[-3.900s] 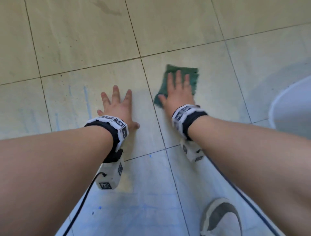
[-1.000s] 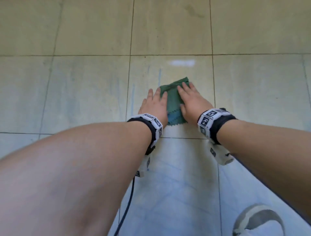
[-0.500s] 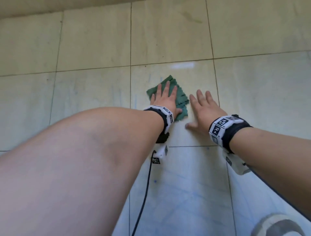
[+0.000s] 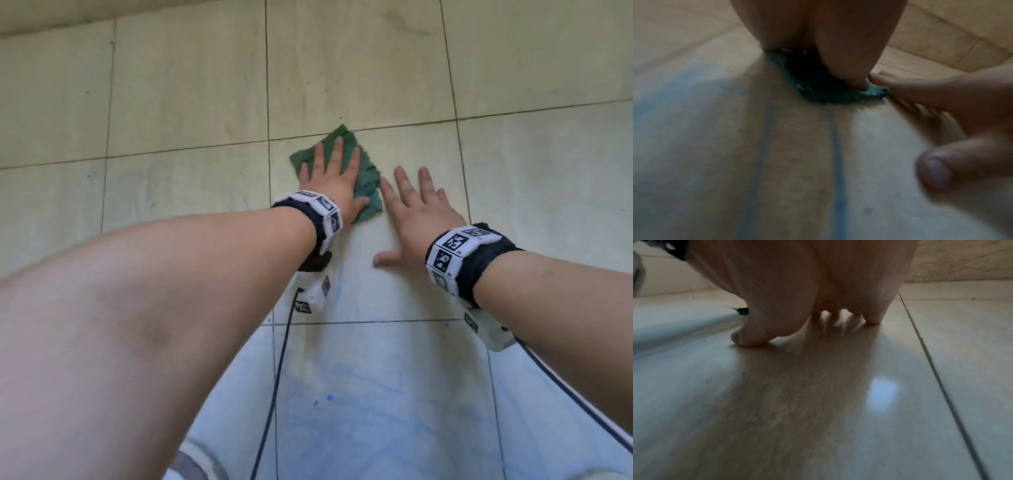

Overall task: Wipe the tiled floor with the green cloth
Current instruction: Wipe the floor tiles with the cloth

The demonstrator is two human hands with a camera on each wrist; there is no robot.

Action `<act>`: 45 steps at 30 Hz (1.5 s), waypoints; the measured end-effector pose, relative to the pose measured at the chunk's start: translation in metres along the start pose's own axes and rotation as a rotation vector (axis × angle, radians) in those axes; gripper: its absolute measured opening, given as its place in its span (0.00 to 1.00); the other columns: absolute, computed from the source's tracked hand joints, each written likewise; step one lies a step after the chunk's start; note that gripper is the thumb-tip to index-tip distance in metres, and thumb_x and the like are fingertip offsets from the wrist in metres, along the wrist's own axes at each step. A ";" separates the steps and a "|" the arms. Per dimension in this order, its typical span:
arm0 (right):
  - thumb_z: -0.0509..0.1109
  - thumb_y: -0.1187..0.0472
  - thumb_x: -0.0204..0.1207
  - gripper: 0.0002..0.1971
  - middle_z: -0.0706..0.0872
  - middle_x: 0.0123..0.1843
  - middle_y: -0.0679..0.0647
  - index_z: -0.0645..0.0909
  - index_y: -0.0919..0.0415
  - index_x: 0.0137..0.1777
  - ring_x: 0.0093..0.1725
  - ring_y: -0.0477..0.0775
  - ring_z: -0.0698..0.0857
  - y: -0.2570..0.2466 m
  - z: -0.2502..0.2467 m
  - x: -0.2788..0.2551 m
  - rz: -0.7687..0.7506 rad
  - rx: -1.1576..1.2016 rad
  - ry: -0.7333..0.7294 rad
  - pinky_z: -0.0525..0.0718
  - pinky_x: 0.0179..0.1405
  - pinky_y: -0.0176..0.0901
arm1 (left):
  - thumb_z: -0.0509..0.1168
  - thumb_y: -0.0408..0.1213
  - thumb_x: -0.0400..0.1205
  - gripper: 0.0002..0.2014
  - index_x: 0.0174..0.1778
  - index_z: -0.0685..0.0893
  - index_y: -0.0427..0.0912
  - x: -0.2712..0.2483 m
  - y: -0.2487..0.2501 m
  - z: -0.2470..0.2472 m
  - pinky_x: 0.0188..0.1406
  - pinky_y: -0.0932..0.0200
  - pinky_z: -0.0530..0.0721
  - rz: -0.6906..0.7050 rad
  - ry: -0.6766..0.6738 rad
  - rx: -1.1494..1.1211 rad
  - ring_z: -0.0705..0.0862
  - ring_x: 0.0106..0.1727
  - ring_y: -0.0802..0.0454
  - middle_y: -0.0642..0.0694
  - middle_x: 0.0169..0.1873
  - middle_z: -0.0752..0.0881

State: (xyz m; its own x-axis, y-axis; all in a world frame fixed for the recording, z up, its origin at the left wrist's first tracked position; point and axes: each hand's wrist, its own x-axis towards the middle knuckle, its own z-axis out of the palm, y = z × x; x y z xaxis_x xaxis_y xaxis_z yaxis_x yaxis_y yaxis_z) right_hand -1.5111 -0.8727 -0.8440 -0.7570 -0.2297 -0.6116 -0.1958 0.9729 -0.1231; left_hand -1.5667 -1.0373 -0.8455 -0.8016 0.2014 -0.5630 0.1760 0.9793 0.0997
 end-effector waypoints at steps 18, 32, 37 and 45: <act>0.74 0.23 0.59 0.72 0.25 0.86 0.54 0.26 0.51 0.86 0.85 0.67 0.29 -0.004 -0.004 -0.003 0.033 0.056 0.006 0.44 0.85 0.65 | 0.60 0.59 0.84 0.45 0.87 0.37 0.53 -0.054 -0.030 0.027 0.83 0.32 0.45 -0.046 0.003 -0.012 0.33 0.85 0.36 0.45 0.85 0.32; 0.78 0.29 0.62 0.70 0.25 0.87 0.52 0.27 0.49 0.86 0.85 0.66 0.30 -0.006 -0.001 -0.001 0.077 0.055 0.010 0.44 0.84 0.64 | 0.66 0.48 0.85 0.34 0.86 0.60 0.51 -0.082 0.000 0.036 0.82 0.45 0.64 0.137 0.114 -0.071 0.49 0.87 0.48 0.51 0.87 0.54; 0.76 0.29 0.64 0.68 0.24 0.86 0.51 0.27 0.47 0.86 0.85 0.65 0.29 -0.006 -0.001 -0.004 0.090 0.059 -0.001 0.44 0.84 0.63 | 0.69 0.48 0.83 0.40 0.87 0.55 0.50 -0.076 -0.005 0.034 0.85 0.47 0.57 0.139 0.017 -0.055 0.44 0.87 0.49 0.52 0.87 0.48; 0.76 0.25 0.61 0.69 0.25 0.86 0.49 0.28 0.46 0.86 0.85 0.65 0.29 -0.006 -0.001 -0.008 0.083 0.084 -0.013 0.46 0.84 0.67 | 0.66 0.50 0.84 0.38 0.88 0.54 0.51 -0.090 -0.092 0.027 0.83 0.51 0.55 -0.101 0.050 -0.113 0.45 0.87 0.47 0.51 0.87 0.47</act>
State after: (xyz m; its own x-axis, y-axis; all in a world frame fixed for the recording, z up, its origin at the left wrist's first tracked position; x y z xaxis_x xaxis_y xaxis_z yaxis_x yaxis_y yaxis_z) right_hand -1.5042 -0.8762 -0.8378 -0.7604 -0.1485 -0.6323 -0.0792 0.9874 -0.1367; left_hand -1.4955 -1.1462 -0.8261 -0.8400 0.0993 -0.5334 0.0296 0.9900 0.1378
